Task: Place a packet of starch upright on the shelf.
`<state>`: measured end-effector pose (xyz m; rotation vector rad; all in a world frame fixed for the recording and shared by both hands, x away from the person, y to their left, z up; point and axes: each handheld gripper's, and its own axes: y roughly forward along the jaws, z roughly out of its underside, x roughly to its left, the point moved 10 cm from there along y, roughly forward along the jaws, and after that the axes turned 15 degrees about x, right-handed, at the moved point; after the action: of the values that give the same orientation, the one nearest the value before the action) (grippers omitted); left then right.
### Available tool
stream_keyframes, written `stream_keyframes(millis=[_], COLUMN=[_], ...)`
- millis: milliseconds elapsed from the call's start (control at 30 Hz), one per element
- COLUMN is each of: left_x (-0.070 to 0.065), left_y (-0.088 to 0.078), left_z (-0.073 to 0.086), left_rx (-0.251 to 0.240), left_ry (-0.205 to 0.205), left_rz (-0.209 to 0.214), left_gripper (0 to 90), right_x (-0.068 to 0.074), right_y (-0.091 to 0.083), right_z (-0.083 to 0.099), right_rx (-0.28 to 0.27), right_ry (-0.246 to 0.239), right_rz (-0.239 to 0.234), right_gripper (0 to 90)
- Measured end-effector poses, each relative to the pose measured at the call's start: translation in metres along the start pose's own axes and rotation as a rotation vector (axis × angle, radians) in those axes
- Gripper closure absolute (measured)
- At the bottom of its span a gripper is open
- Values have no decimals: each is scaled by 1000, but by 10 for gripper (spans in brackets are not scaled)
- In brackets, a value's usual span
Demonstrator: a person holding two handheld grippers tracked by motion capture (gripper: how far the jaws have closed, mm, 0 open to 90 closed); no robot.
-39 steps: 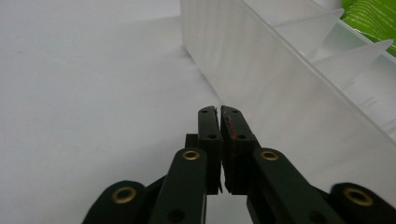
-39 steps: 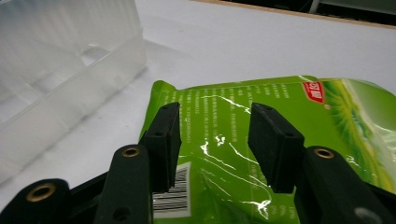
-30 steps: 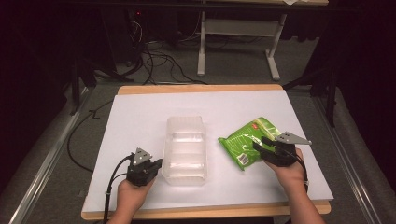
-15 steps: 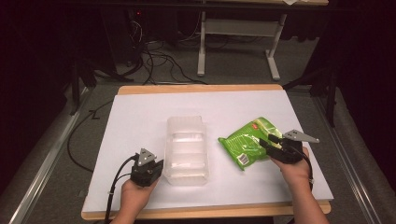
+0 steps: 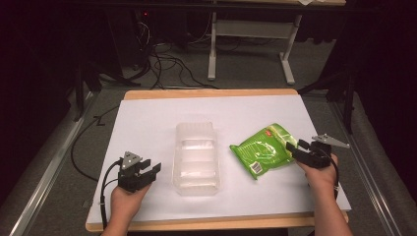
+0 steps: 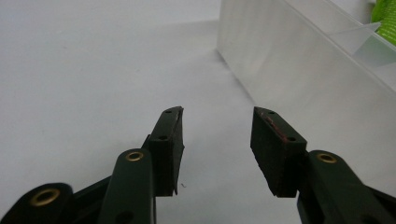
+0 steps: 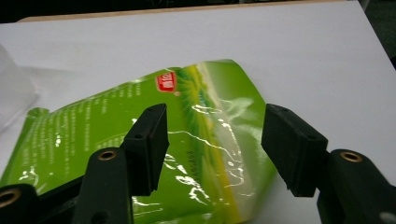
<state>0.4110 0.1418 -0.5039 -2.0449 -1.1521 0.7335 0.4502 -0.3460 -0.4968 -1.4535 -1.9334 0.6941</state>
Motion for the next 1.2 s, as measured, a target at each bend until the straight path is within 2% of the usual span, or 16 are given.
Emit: stream_keyframes(millis=[67,200,267,333,467,567,733,767,833,900,933,967,1067,1100,1133,1200], left_x=[1,0,-1,-2,-5,-6,-7,-8,-8,-8,-8,-8,-9,-9,-9,-11], left_y=[0,2,3,4,6,7,9,9,9,9,9,9,10,10,10,11], left_z=[0,0,1,1,3,3,3,4,4,4,4,4,4,5,5,5], left_rx=[-2,8,13,18,33,42,43,45,45,48,48,51,54,60,60,58], left_ry=[-3,3,9,20,38,51,53,55,57,61,61,62,66,73,73,81], left_rz=[-1,-2,-2,-5,-8,-15,-14,-14,-13,-12,-12,-11,-11,-14,-14,-15], left_gripper=[540,540,540,540,539,537,534,534,534,533,533,533,532,531,531,530], right_x=[-8,-18,-18,-16,-13,-14,-14,-12,-9,-7,-7,-3,-1,2,2,6], right_y=[4,14,19,24,31,35,39,38,38,36,36,35,35,34,34,31], right_z=[2,7,9,10,13,15,19,19,20,19,19,19,19,18,18,16], right_rx=[15,53,71,91,122,136,154,153,154,143,143,145,148,144,144,131], right_ry=[17,60,95,103,97,121,164,163,159,146,146,136,131,115,115,90], right_rz=[12,-6,-30,-50,-46,-45,-109,-125,-138,-157,-157,-176,-183,-192,-192,-190], right_gripper=[367,347,337,319,303,279,289,344,381,462,462,518,572,659,659,773])
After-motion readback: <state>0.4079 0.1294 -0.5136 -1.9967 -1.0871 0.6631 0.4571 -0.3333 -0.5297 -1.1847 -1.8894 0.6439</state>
